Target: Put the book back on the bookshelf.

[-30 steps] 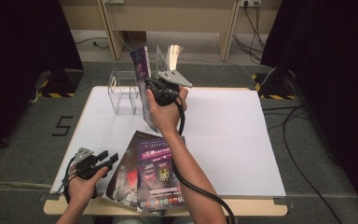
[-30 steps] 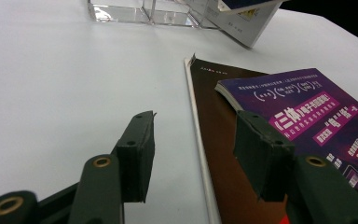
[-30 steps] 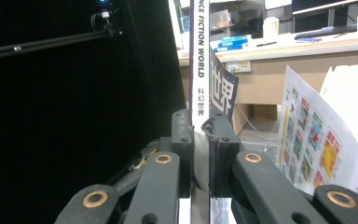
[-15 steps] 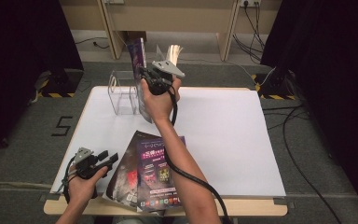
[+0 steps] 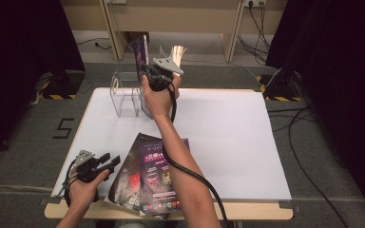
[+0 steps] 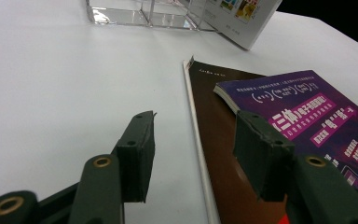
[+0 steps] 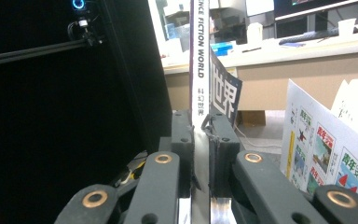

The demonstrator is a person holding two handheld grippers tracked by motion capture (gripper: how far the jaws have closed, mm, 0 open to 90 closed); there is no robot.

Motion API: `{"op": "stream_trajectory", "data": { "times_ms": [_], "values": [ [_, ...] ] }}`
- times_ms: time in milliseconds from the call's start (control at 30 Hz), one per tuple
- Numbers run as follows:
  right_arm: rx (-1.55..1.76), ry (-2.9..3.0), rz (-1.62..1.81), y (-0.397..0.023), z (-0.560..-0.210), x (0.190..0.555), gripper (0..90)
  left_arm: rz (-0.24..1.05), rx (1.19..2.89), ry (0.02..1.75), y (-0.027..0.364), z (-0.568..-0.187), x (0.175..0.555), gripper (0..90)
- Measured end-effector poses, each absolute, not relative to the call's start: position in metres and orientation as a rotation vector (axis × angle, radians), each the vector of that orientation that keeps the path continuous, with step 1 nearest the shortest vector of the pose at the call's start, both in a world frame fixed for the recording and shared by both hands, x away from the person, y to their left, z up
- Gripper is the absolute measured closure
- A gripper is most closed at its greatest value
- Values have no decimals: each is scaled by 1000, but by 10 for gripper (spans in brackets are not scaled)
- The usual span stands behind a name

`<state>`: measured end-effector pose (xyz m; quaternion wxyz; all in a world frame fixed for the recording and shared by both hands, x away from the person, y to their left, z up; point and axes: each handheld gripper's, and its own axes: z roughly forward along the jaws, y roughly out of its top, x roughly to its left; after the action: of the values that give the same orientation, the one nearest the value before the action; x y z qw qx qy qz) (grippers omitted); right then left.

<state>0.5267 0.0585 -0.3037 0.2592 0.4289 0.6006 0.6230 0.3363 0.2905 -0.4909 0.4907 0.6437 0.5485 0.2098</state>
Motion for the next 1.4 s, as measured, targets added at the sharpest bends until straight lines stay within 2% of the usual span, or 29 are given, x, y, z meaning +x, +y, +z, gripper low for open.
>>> {"op": "stream_trajectory", "data": {
  "times_ms": [500, 833, 1233, 1400],
  "values": [
    [1185, 1601, 1678, 66, -312, 538, 832, 506, 1563, 1329, 291, -491, 336, 478],
    [1216, 1638, 1607, 71, -339, 545, 831, 500, 1564, 1328, 291, -492, 336, 479],
    [1227, 1636, 1575, 59, -352, 531, 817, 499, 1564, 1331, 290, -493, 336, 480],
    [1242, 1682, 1554, 52, -345, 529, 797, 495, 1568, 1328, 289, -493, 336, 480]
  ]
}}
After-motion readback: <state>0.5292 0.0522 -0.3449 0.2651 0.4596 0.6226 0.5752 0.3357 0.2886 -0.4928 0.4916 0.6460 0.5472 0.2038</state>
